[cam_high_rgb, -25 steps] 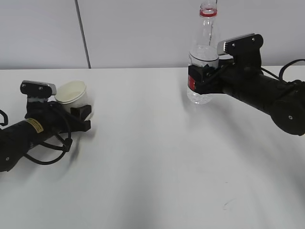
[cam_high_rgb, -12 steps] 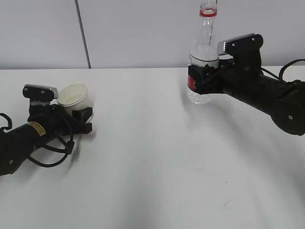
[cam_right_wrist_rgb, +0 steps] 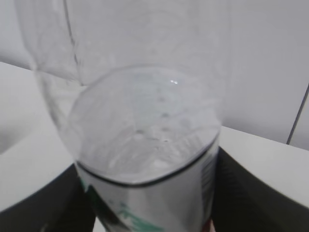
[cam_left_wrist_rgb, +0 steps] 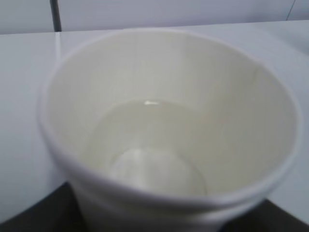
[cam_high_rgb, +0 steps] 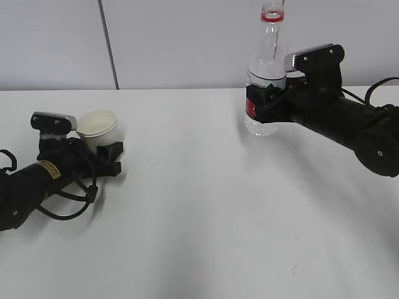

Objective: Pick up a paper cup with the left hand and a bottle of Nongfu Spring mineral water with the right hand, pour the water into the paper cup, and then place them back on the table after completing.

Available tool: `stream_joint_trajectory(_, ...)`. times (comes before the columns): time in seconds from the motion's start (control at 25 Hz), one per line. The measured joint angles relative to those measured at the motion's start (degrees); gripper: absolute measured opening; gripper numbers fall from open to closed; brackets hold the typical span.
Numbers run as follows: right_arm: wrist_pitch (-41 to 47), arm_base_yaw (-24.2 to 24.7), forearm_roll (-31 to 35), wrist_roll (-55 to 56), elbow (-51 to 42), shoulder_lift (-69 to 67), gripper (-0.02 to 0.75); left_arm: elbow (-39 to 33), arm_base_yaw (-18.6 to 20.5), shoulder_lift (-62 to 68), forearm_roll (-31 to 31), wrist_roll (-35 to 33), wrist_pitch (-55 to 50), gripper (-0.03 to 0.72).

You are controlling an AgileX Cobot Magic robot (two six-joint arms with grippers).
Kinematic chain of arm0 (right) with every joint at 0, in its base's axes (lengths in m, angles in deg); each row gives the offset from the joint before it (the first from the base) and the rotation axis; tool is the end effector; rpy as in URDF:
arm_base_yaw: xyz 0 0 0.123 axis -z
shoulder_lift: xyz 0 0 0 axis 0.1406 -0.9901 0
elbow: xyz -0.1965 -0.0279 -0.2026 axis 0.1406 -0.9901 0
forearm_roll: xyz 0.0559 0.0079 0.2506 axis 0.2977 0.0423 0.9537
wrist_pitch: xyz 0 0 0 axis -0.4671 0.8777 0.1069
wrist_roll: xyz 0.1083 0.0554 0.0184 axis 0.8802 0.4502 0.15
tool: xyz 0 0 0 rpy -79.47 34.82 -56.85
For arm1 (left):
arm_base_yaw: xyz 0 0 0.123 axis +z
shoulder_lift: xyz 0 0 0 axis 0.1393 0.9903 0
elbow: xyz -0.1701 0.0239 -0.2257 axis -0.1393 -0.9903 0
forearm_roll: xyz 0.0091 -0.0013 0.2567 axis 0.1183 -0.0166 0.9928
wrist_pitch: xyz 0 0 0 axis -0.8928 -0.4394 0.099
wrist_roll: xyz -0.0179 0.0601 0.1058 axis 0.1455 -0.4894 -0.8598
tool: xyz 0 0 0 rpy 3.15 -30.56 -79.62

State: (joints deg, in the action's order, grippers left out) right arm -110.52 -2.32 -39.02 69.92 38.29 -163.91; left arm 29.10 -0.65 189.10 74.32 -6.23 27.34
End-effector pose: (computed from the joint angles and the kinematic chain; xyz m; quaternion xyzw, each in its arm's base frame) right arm 0.4119 0.1035 0.1621 -0.1668 0.7404 0.1215 0.6397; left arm 0.3880 -0.0935 0.0402 0.1344 0.7875 -0.1626 0.5791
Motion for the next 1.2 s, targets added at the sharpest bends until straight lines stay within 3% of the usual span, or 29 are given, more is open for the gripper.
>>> stream_joint_trajectory(0.36, 0.0, 0.0, 0.0, 0.0, 0.0, 0.0, 0.459, 0.0, 0.0, 0.5, 0.0, 0.0, 1.1, 0.555)
stream_joint_trajectory(1.2, 0.1, 0.0, 1.0, 0.0, 0.0, -2.0, 0.459, -5.2, 0.0, -9.6, 1.8, 0.0, -4.6, 0.565)
